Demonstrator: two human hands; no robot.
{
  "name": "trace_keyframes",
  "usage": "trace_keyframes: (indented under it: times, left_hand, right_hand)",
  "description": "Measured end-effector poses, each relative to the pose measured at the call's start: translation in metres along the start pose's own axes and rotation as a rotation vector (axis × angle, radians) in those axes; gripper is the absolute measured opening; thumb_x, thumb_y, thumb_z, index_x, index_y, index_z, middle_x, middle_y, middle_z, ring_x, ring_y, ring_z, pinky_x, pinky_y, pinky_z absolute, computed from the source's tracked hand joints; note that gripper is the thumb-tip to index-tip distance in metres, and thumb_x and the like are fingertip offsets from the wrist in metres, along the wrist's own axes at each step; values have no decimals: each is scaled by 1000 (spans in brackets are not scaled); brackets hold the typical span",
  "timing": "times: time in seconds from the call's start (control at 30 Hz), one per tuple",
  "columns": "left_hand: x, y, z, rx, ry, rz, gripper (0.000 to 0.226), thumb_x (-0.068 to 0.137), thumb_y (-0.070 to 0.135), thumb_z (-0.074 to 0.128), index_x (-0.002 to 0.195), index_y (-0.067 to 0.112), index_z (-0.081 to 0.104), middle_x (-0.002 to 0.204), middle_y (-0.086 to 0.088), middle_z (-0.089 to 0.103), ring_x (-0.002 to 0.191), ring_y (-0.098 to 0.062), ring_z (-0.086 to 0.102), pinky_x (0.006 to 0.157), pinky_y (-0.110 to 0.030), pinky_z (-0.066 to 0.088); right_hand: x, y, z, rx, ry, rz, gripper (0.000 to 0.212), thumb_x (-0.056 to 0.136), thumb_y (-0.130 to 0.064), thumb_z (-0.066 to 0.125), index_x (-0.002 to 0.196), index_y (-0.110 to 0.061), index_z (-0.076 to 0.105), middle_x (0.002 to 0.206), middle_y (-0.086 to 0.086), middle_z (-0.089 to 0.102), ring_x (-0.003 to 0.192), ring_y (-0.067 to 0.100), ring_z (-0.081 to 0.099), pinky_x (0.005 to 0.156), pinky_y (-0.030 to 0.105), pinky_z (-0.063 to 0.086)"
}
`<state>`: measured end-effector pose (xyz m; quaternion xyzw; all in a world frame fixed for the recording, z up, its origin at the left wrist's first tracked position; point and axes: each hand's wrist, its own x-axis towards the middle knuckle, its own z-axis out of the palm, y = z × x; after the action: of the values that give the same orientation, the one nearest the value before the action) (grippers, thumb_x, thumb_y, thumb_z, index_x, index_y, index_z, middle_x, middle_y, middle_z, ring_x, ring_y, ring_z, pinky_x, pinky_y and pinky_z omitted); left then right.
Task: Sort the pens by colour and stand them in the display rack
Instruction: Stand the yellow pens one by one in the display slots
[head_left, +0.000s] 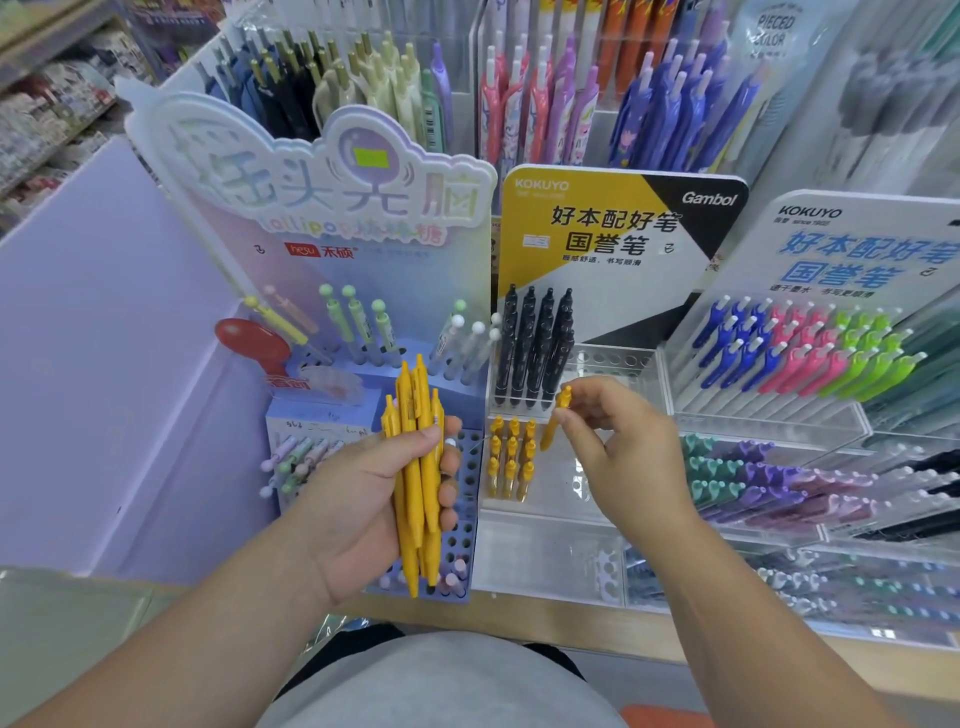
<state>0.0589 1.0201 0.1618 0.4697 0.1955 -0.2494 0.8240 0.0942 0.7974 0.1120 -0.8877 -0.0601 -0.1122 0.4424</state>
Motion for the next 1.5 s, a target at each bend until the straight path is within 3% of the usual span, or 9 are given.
trace_keyframes:
  times: [0.33,0.67,0.83,0.9,1.0,1.2,1.3,1.4,1.5]
  left_hand:
    - [1,-2,4,42,23,40,37,80,17,66,116,7,65,72,-6,56,53,-16,51,46,-29,47]
    - [-1,-5,10,76,37,29,34,79,17,67,111,8,67,72,-7,58,53,-17,53,47,-29,47]
    - [-4,-7,18,198,-4,12,25,73,16,73,97,9,71,68,-8,57,48,-16,51,44,-25,44]
    - [-4,-7,23,262,-42,12,9,73,14,78,79,12,71,65,-9,55,46,-17,49,44,-25,43]
    - [-4,-9,30,341,-93,20,15,74,13,79,66,18,67,60,-7,54,45,-17,48,43,-25,41]
    - [-4,-11,34,333,-105,-11,7,74,23,72,69,18,70,66,-9,59,47,-17,51,43,-25,42]
    - [-2,-14,34,271,-68,-16,11,78,28,68,79,19,75,73,-12,64,48,-18,53,43,-25,43]
    - [2,-16,28,183,41,-12,37,74,28,68,105,8,69,74,-11,64,46,-18,51,43,-25,42]
    - [3,-17,20,143,73,-15,40,76,27,67,110,7,67,72,-9,60,47,-17,50,43,-26,42]
  right_hand:
    - [-13,24,20,-106,-40,-95,15,85,-13,75,100,-14,71,90,-6,65,73,6,62,68,26,55]
    - [-16,18,16,-147,-80,38,24,88,-27,72,111,-24,66,87,-13,65,65,2,57,63,26,53]
    - [-15,-22,-4,281,5,243,5,88,-23,72,91,-21,69,72,-5,67,60,11,61,57,22,49]
    - [-12,-44,-11,579,-91,355,6,88,-21,72,89,-15,72,74,1,71,59,15,61,54,23,48]
    - [-11,-59,-14,781,-203,438,5,87,-14,71,87,-10,71,69,3,70,58,14,59,50,23,44]
    - [-14,-50,-15,971,-247,569,10,85,-15,72,90,-9,67,83,15,69,67,20,60,55,27,40]
    - [-9,-45,-27,1050,-87,574,9,82,-16,69,89,-12,65,86,11,71,65,17,63,57,26,41]
    - [-5,-35,-48,817,129,394,6,90,-8,65,96,-9,65,82,10,70,68,17,65,58,27,49]
    - [-7,-27,-51,593,145,257,11,92,-6,64,102,-8,64,84,9,71,72,16,68,62,26,55]
